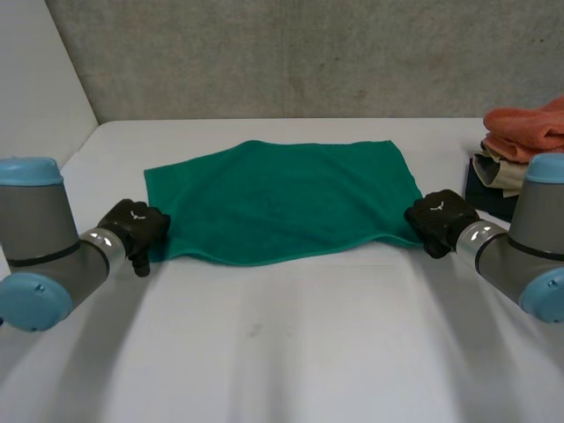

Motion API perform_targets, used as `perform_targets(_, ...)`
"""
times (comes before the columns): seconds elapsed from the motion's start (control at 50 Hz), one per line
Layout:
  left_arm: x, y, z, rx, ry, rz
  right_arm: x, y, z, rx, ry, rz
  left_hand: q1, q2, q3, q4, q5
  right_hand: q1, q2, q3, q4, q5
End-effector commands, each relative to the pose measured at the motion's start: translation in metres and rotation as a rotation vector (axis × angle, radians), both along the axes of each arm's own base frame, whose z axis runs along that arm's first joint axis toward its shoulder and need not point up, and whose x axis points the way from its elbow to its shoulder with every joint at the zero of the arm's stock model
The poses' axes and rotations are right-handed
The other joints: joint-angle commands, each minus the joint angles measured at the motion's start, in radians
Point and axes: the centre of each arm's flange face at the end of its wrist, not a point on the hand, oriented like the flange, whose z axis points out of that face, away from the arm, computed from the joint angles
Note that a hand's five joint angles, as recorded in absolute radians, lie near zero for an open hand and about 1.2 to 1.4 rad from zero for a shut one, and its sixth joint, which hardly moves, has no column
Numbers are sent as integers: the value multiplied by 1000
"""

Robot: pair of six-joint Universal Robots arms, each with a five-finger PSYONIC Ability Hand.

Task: Fold the laundry.

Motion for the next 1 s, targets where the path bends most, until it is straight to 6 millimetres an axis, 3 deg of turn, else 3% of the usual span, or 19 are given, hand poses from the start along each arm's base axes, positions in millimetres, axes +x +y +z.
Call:
perform_targets(0.02, -14, -10, -1, -32, 6, -28, 0, 3, -3, 1, 21, 13, 41, 44, 41, 48, 53, 262, 215, 207, 199, 237)
perform_targets(0.22, -20, -27, -3, -91, -36, -43, 0, 5, -5, 8, 23, 18, 135, 137, 135, 142, 147, 262, 215, 207, 199, 237)
perform_targets(0.32, -21, -33, -1, -112, -45, -52, -1, 4, -5, 8, 23, 15, 325, 328, 326, 332, 338, 262, 215, 207, 199, 237)
perform_targets(0.42, -24, -34, -2, -116, -44, -53, -3, 2, -4, 5, 22, 12, 809, 812, 809, 816, 821, 262, 215, 207, 199, 237)
perform_targets(0.46, -24, -32, -1, -117, -45, -53, -3, 2, -3, 6, 23, 9, 810, 812, 810, 817, 822, 262, 215, 207, 199, 237)
perform_targets(0.58, -16, -11, 17, -89, -35, -22, -9, 1, 17, 7, 22, 0, 810, 812, 810, 817, 822, 262, 215, 207, 199, 237)
perform_targets(0.68, -2, 17, 41, -62, -6, 13, -20, 16, 42, 108, 75, 24, 810, 812, 810, 817, 822, 262, 215, 207, 199, 237)
perform_targets(0.76, 21, 45, 48, 46, -17, 52, -39, 43, 56, 301, 226, 79, 810, 812, 810, 817, 822, 262, 215, 207, 199, 237)
perform_targets(0.86, 43, 76, 35, 310, -42, 39, -63, 78, 64, 533, 428, 201, 810, 812, 810, 817, 822, 262, 215, 207, 199, 237)
perform_targets(0.94, 51, 80, 27, 410, -42, 2, -63, 74, 63, 467, 460, 211, 810, 812, 810, 817, 822, 262, 215, 207, 199, 237)
perform_targets(1.0, 55, 66, 27, 377, -44, 3, -57, 64, 60, 392, 434, 174, 810, 812, 810, 817, 822, 262, 215, 207, 199, 237)
